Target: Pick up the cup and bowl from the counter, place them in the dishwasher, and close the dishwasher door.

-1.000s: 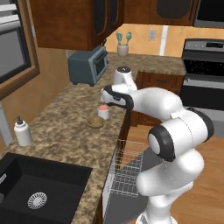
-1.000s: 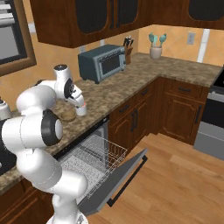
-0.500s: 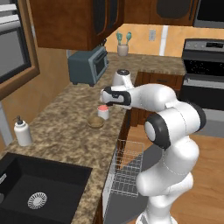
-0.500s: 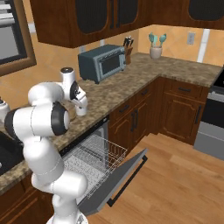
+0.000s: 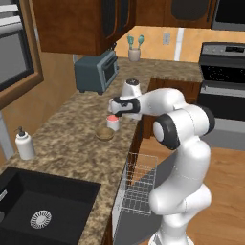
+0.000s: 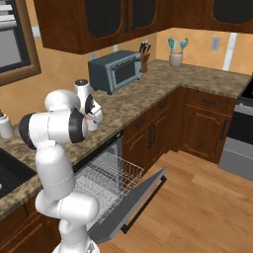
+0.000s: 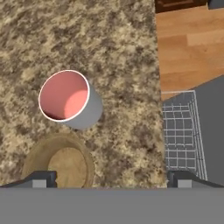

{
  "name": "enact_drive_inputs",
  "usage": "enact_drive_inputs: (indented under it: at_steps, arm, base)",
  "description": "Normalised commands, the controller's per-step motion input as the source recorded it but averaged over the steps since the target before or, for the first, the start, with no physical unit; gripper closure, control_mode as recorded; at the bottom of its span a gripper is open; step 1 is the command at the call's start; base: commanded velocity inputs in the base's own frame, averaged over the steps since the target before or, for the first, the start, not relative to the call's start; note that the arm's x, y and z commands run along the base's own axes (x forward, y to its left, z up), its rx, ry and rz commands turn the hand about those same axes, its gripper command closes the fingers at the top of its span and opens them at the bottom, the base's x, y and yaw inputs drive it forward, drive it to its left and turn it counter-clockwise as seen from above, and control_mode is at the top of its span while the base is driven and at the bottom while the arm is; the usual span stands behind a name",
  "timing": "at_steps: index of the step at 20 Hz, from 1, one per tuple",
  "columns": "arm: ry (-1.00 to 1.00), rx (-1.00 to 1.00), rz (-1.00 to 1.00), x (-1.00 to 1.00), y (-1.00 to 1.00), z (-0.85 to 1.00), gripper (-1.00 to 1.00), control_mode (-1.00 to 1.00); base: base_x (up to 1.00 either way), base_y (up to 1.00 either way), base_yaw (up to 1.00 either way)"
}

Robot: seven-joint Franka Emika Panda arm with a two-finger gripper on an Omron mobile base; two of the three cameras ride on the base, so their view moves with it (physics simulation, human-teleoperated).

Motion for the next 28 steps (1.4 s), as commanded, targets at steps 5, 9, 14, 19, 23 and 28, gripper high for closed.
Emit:
enact_drive_inputs:
  at_steps: [5, 9, 14, 19, 23, 28]
  arm:
    - [0.00, 0.00, 0.00, 0.47, 0.00, -0.28, -1.00, -1.00]
    - [0.00, 0.00, 0.00, 0.50, 0.00, -0.30, -1.00, -1.00]
    - [0.00, 0.00, 0.00, 0.43, 0.00, -0.28, -1.00, -1.00]
    - [0.00, 0.00, 0.00, 0.36, 0.04, -0.27, -1.00, -1.00]
    - [0.00, 0.00, 0.00, 0.33, 0.13, -0.28, -1.00, -1.00]
    - [0.00, 0.00, 0.00, 0.29, 0.12, -0.26, -1.00, -1.00]
  base:
    - [0.00, 0.00, 0.00]
    - [0.00, 0.00, 0.00]
    - [0.00, 0.00, 0.00]
    - [0.00, 0.00, 0.00]
    - [0.00, 0.00, 0.00]
    - [0.00, 0.00, 0.00]
